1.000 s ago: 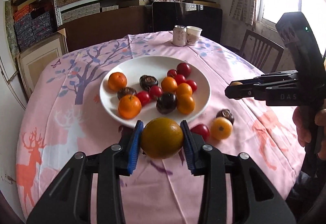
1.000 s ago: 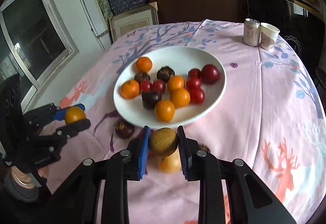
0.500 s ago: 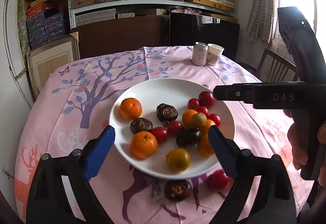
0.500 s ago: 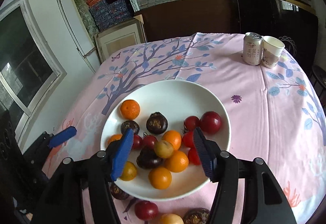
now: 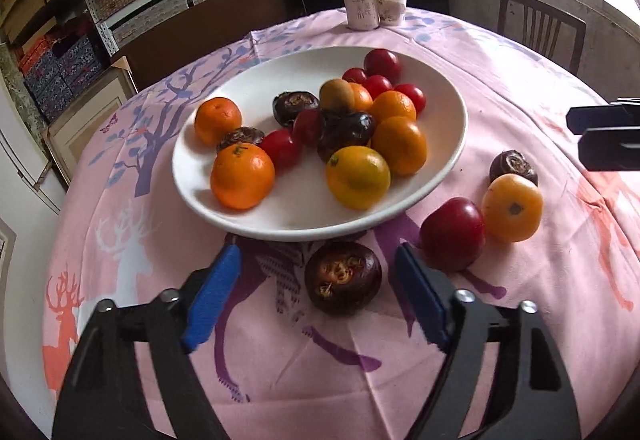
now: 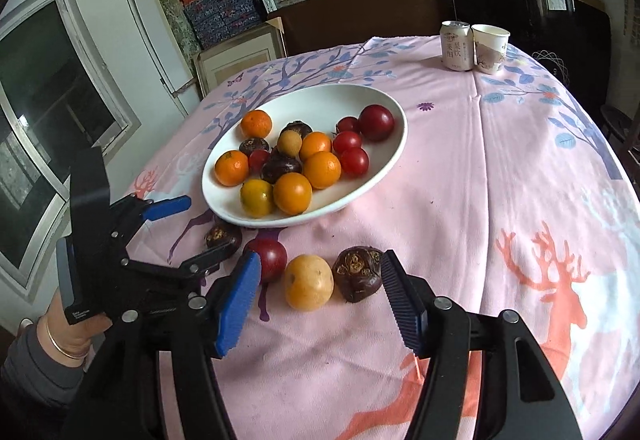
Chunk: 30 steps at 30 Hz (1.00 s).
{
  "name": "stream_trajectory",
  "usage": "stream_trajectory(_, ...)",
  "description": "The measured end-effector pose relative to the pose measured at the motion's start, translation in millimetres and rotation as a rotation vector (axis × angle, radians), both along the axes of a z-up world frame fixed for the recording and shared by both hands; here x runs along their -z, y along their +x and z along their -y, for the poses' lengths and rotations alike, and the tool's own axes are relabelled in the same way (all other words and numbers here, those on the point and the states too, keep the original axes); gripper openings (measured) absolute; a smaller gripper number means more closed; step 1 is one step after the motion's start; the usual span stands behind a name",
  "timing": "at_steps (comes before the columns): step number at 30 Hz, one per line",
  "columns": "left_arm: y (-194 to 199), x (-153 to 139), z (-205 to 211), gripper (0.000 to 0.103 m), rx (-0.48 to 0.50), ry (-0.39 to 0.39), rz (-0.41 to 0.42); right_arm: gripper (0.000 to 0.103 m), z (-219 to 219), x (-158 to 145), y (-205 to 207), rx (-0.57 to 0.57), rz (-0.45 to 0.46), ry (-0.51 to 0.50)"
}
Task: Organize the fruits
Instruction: 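Grasp a dark purple fruit with the left tool while the right tool grasps a yellow-orange tomato, then place the dark fruit on the plate with the left tool while the right tool places the tomato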
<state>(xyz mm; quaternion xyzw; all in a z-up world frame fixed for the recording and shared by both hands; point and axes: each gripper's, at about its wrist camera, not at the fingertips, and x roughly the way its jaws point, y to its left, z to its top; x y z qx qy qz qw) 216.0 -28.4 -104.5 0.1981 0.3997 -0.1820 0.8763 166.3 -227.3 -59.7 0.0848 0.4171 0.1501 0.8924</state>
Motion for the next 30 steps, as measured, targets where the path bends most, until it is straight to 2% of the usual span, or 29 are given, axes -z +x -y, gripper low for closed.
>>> stream_trajectory(1, 4.4, 6.4, 2.3, 0.04, 0.015, -0.009, -0.057, 0.063, -1.0, 2.4, -0.4, -0.005, -0.007, -0.009)
stream_trajectory(5, -15.3, 1.6, -1.3, 0.04, 0.036, -0.021, -0.053, 0.063, -14.7, 9.3, -8.1, -0.045, 0.008, -0.101)
stream_trajectory(9, -48.4, -22.9, -20.2, 0.04, 0.043, -0.101, -0.019, 0.06, -20.8, 21.8, -3.1, -0.025, 0.023, -0.223)
stream_trajectory(11, -63.4, -35.9, -28.2, 0.04, 0.047, -0.124, 0.003, 0.055, -16.8, 27.4, 3.4, -0.009, 0.002, -0.224)
stream_trajectory(13, -75.7, -45.9, -35.9, 0.04, 0.049, -0.135, 0.021, 0.053, -16.0, 26.1, 5.8, -0.007, -0.006, -0.214)
stream_trajectory(16, -83.6, -52.6, -43.6, 0.04, 0.038, -0.141, 0.029, 0.052, -35.3, 24.1, 0.2, -0.09, 0.01, -0.227)
stream_trajectory(19, -86.1, -54.5, -48.4, 0.04, 0.029, -0.15, 0.026, 0.051, -60.5, 27.2, -2.5, -0.147, 0.033, -0.304)
stream_trajectory(23, -84.7, -53.0, -49.7, 0.04, 0.021, -0.164, 0.023, 0.048, -73.2, 38.6, 12.8, -0.148, 0.007, -0.37)
stream_trajectory(27, -85.6, -48.7, -48.7, 0.04, 0.023, -0.164, 0.02, 0.044, -83.1, 40.6, 9.9, -0.162, 0.027, -0.473)
stream_trajectory(28, -85.3, -48.1, -49.5, 0.04, 0.021, -0.164, 0.019, 0.041, -80.0, 39.8, 9.2, -0.156, 0.027, -0.458)
stream_trajectory(30, -84.6, -48.5, -52.7, 0.04, 0.012, -0.173, 0.019, 0.04, -68.7, 36.8, 8.0, -0.137, 0.009, -0.383)
